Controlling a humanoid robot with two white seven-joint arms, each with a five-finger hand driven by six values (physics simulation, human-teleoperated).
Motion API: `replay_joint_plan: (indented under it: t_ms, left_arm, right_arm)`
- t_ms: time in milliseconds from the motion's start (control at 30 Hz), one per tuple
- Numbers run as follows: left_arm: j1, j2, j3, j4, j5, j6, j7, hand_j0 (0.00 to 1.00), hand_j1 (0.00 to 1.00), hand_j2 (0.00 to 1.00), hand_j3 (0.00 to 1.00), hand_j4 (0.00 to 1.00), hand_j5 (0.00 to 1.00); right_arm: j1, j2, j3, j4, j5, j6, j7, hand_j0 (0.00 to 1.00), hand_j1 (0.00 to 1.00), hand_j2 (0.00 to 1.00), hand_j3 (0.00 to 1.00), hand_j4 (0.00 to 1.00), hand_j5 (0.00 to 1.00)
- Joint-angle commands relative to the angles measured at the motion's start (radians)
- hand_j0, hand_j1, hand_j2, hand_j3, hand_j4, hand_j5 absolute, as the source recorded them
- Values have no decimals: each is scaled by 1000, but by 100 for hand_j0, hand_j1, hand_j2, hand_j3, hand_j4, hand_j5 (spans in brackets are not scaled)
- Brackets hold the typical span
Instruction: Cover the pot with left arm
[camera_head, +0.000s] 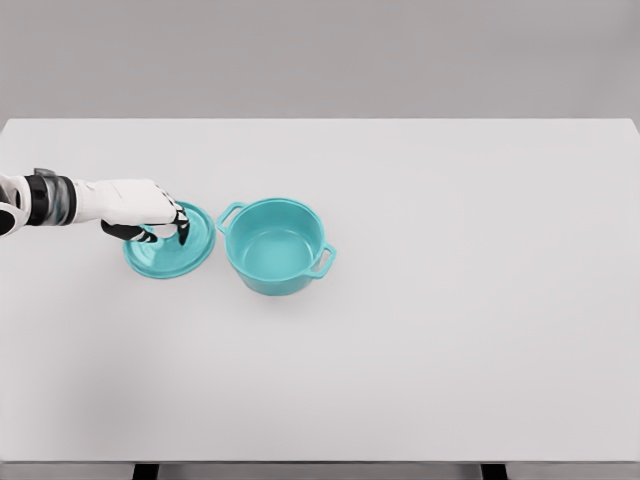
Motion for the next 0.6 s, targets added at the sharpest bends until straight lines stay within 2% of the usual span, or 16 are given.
replay_joint_plan:
  t_ms: [0, 300, 367, 467, 567]
  left_arm:
    - [0, 5, 1, -2, 5, 2, 0, 51, 51, 51, 51, 51, 51]
    - [-21, 29, 1, -14, 14, 2, -21, 50, 50, 50, 50, 50, 50]
    - [-28, 29, 1, -34, 52, 2, -73, 49, 49, 49, 49, 49, 49]
    - [-37, 60, 1, -97, 132, 2, -80, 49, 49, 49, 49, 49, 49]
    - [-51, 80, 1, -128, 187, 2, -80, 49, 49, 49, 49, 49, 49]
  right_arm:
    - [0, 0, 0, 0, 0, 0, 0, 100, 100, 100, 100, 100, 100]
    - [-2, 0, 0, 0, 0, 0, 0, 100, 100, 100, 100, 100, 100]
    - [-2, 0, 0, 0, 0, 0, 0, 100, 100, 100, 100, 100, 100]
    - [0, 0, 0, 0, 0, 0, 0, 100, 100, 100, 100, 100, 100]
    - [0, 0, 0, 0, 0, 0, 0, 100, 100, 100, 100, 100, 100]
